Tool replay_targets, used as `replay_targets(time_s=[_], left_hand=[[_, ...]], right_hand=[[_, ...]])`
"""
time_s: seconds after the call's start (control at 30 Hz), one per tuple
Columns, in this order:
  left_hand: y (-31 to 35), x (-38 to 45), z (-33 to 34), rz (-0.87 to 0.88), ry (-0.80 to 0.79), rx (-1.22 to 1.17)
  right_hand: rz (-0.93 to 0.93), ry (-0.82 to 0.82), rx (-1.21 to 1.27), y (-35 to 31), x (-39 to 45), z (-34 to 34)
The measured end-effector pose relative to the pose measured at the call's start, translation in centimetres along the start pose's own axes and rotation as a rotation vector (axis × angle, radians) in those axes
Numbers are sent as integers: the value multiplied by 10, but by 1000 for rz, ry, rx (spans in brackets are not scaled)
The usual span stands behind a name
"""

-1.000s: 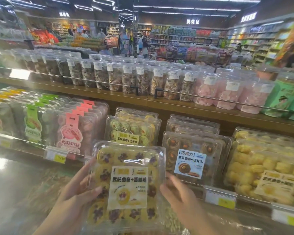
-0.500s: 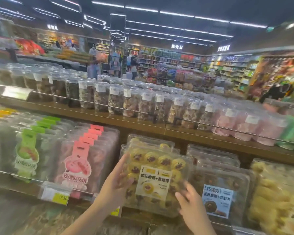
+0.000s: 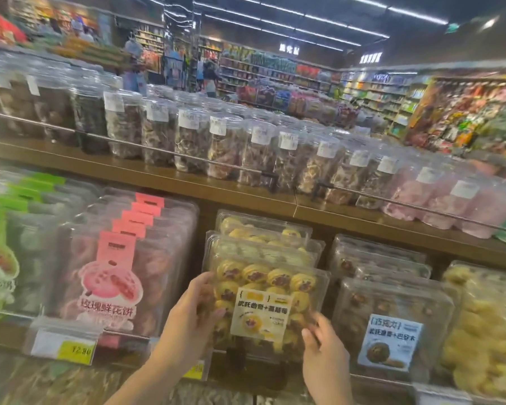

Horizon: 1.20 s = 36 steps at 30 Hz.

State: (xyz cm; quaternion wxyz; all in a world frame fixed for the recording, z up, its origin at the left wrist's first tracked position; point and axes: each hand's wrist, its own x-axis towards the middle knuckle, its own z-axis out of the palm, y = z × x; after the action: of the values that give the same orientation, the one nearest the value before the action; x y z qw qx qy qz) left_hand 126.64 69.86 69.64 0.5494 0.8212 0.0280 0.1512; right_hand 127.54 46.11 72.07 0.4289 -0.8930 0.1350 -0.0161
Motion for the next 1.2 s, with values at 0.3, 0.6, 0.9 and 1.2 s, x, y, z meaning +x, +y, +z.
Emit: replay_targets(time_s=[0.3, 0.6, 0.9, 1.2], left_hand=[[-5, -5, -6, -28, -61, 137], [53, -13, -47, 16, -87, 294], [107, -96, -70, 29, -127, 411], [143, -160, -99, 56, -176, 577]], right_hand=[[19, -171, -61, 8, -19, -11], [-123, -191, -87, -3, -47, -58], [-185, -267, -57, -1, -95, -112], [-375, -345, -221, -28, -131, -141]])
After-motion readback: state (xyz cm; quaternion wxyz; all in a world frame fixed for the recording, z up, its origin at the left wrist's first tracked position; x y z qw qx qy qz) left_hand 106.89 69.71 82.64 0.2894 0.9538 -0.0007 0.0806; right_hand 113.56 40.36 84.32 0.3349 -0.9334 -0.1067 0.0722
